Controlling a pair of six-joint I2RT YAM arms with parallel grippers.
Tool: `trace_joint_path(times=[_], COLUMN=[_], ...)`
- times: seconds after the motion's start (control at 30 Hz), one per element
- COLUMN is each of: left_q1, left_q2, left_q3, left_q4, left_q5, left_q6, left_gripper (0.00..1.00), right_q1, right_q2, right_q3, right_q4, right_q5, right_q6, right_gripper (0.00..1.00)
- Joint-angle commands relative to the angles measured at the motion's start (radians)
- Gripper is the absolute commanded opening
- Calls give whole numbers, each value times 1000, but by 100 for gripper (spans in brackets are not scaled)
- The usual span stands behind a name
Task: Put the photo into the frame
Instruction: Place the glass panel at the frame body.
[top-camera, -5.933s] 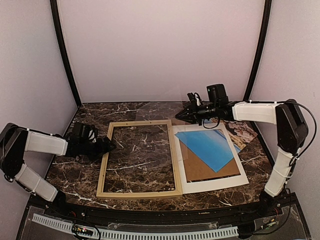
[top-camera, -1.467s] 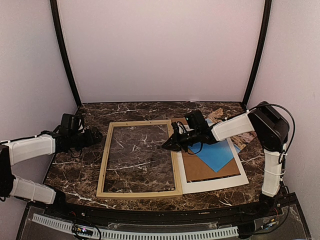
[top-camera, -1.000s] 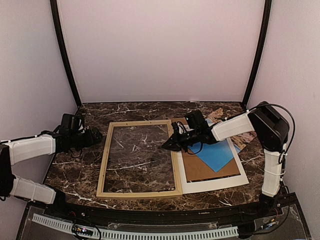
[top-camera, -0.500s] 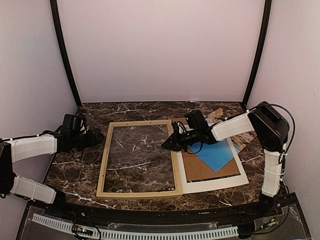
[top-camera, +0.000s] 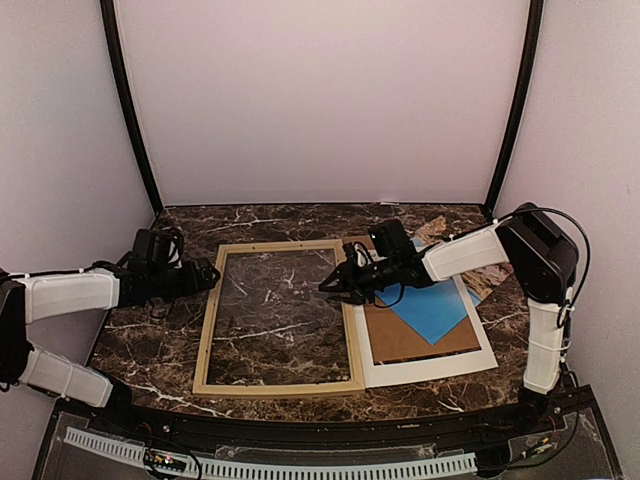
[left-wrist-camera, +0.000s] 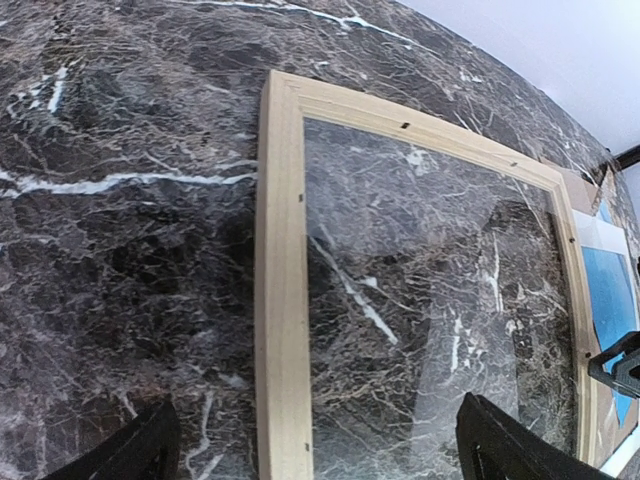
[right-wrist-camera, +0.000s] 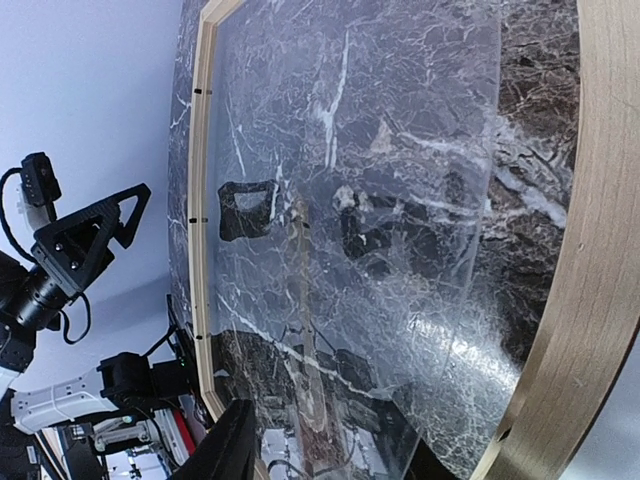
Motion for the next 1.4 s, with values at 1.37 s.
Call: trace_joint_path(times=[1.37], left_q1=[-400], left_q2=[436], left_q3=[181], left_q4=[288], left_q5=[99], left_q6=[-54], left_gripper=[99], right_q1=[21], right_q2=[-92], right_q3=[112], right_q4=[-380], right_q5=[281], right_q6=[-250], right_gripper=[54])
